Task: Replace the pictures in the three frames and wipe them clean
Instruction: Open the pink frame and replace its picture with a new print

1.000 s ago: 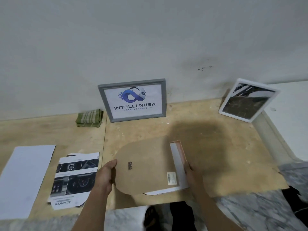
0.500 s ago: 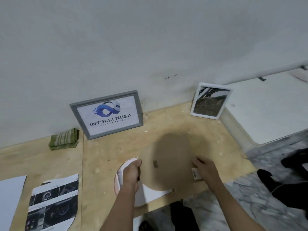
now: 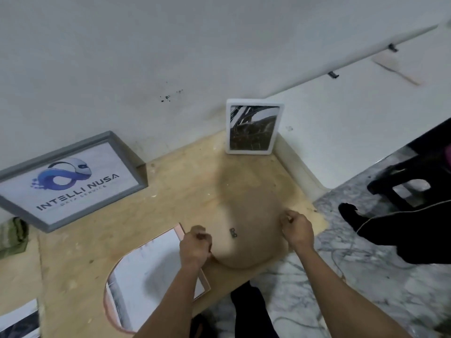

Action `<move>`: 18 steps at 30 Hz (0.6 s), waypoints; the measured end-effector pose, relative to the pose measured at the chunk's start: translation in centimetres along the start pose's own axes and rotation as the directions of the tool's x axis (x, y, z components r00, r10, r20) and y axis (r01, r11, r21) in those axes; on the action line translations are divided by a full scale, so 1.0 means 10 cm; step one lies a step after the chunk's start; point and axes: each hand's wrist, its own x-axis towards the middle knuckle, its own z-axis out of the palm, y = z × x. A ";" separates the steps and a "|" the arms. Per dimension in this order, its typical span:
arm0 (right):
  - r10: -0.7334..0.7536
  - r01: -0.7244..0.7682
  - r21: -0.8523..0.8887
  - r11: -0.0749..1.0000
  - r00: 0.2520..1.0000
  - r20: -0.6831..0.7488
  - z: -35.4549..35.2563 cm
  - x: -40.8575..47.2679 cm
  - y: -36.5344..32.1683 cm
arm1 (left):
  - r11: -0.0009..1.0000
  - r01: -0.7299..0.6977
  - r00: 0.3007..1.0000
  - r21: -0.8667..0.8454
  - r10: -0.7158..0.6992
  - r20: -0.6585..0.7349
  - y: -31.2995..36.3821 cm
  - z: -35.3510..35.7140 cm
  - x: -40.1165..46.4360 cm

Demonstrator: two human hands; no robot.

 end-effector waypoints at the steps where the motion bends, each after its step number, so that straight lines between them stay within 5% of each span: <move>1: 0.007 -0.008 -0.012 1.000 1.000 -0.003 0.02 0.03 0.01 | 1.000 -0.015 1.000 0.026 0.015 -0.008 0.02 0.01 -0.01; 6: 0.000 0.005 -0.263 0.965 1.000 0.020 0.13 -0.01 -0.04 | 0.985 -0.082 0.992 0.149 0.094 -0.079 0.01 -0.08 -0.05; 10: -0.150 0.188 -0.195 0.963 0.969 0.196 0.40 -0.26 -0.34 | 0.994 0.027 0.975 0.109 -0.002 -0.224 -0.11 -0.33 -0.11; 18: -0.364 0.465 -0.038 0.885 0.740 0.566 1.12 -1.40 -1.07 | 0.974 0.224 0.888 0.039 -0.188 -0.420 -1.13 -1.35 -0.42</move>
